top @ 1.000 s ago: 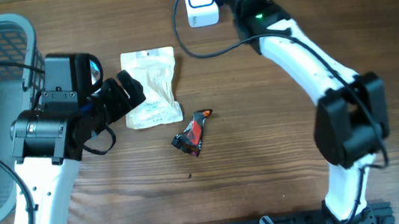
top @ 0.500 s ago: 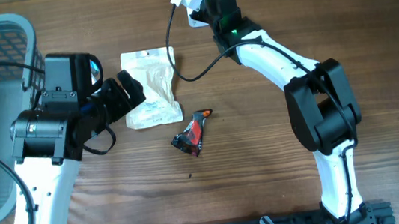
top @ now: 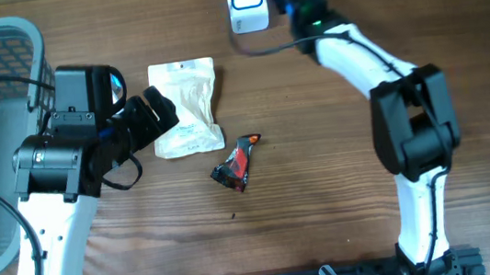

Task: Scan the item barcode
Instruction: 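Carry the orange pack to the right edge and release it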

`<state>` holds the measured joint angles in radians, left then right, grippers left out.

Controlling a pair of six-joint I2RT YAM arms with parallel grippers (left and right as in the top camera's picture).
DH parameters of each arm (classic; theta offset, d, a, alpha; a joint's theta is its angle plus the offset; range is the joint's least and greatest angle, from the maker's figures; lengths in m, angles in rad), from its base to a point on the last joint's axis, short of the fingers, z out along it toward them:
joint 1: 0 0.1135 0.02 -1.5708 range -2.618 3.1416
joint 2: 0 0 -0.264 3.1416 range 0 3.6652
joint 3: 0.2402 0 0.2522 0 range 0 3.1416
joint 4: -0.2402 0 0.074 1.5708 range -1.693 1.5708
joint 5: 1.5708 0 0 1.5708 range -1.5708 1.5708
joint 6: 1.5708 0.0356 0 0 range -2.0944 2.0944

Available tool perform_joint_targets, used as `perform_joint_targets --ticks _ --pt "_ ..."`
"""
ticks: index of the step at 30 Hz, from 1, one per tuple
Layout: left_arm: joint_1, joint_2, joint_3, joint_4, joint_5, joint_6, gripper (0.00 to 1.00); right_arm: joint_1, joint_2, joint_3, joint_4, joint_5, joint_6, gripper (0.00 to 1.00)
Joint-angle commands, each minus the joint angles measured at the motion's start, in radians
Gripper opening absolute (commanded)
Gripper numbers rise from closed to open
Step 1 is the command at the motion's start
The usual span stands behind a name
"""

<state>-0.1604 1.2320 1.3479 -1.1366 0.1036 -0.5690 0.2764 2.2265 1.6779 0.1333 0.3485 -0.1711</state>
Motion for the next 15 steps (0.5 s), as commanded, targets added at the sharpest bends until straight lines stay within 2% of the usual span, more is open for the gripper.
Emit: perform_joint_targets --ticks 1,9,15 --pt "0.005 -0.002 0.009 0.002 0.011 0.015 1.0 -0.127 -0.118 0.013 -0.116 0.033 0.351 0.04" --pt "0.005 -0.002 0.009 0.002 0.011 0.015 1.0 -0.441 -0.15 0.008 -0.506 0.048 0.682 0.05" --pt "0.005 -0.002 0.009 0.002 0.011 0.015 1.0 -0.641 -0.149 -0.05 -0.549 0.046 0.673 0.05"
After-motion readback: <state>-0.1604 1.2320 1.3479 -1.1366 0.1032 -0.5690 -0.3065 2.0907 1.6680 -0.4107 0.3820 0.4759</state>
